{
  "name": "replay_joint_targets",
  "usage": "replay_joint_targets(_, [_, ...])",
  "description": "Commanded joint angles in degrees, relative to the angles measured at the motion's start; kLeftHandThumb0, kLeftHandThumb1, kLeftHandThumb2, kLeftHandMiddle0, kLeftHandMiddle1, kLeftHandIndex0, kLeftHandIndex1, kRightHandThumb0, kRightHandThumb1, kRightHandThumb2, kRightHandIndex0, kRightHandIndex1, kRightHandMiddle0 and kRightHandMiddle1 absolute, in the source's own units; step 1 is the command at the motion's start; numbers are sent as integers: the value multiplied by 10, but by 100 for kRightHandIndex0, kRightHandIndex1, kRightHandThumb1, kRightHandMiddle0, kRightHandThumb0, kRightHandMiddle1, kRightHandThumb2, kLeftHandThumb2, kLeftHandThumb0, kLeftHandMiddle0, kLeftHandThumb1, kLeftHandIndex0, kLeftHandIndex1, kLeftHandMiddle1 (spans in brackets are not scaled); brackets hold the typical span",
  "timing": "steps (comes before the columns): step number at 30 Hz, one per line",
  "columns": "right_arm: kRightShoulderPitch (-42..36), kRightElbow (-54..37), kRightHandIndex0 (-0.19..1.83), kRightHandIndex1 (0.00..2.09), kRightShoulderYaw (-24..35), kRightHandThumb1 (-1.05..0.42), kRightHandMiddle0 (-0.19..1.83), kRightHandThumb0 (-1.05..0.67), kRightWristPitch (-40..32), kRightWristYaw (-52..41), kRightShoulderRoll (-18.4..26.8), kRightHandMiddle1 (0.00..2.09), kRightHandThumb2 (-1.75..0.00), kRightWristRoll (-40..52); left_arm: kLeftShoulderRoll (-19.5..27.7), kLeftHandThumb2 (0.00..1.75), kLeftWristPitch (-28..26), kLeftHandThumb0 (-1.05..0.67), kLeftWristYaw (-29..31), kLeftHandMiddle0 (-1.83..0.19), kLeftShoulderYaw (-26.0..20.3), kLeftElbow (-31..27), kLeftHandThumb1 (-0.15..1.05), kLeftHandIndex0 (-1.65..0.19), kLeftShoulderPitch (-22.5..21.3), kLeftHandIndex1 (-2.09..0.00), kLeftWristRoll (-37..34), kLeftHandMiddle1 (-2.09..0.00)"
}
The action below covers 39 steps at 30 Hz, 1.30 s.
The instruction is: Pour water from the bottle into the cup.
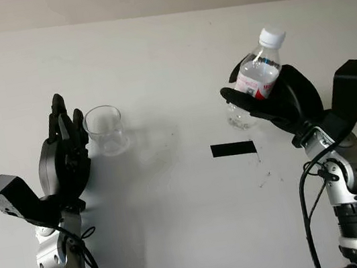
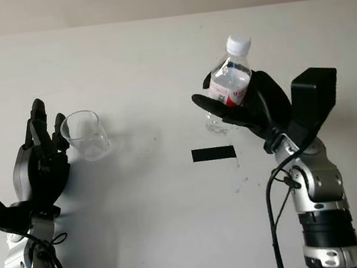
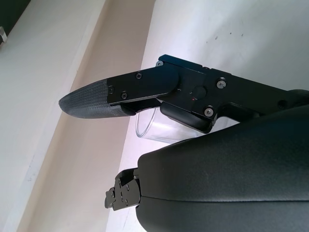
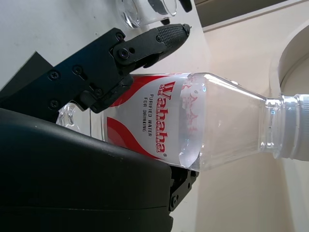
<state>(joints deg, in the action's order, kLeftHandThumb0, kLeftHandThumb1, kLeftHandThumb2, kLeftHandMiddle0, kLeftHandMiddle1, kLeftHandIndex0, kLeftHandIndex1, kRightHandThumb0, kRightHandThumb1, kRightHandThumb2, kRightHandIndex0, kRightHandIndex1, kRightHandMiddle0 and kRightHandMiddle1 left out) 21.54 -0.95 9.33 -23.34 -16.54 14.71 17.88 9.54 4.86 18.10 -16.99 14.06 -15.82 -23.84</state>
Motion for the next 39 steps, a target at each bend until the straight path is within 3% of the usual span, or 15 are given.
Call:
replay_joint_targets(1, [-7, -22, 122, 209, -4, -105, 74, -23, -11, 1, 1, 209, -29, 3, 0, 61, -1, -83, 1, 19, -1, -11, 105, 19, 7, -3, 0, -5])
replay_joint_targets(11, [-7, -22, 120, 209, -30, -105, 71, -21, -36, 10, -6, 209, -30, -17, 7, 61, -6, -84, -1, 19, -2, -17, 105, 19, 9, -3, 4, -5])
replay_joint_targets(25, [-10, 12, 124, 209, -48, -105, 76, -22, -13, 9, -20, 209, -31, -41, 14, 60, -14, -84, -4, 16, -5, -20, 105, 17, 10, -4, 4, -6])
replay_joint_targets(39, [-38, 60, 115, 209, -54, -105, 82, -23, 80, -1, -47, 209, -29, -54, 18, 59, -10, -85, -3, 15, -6, -15, 105, 17, 9, -5, 5, -6])
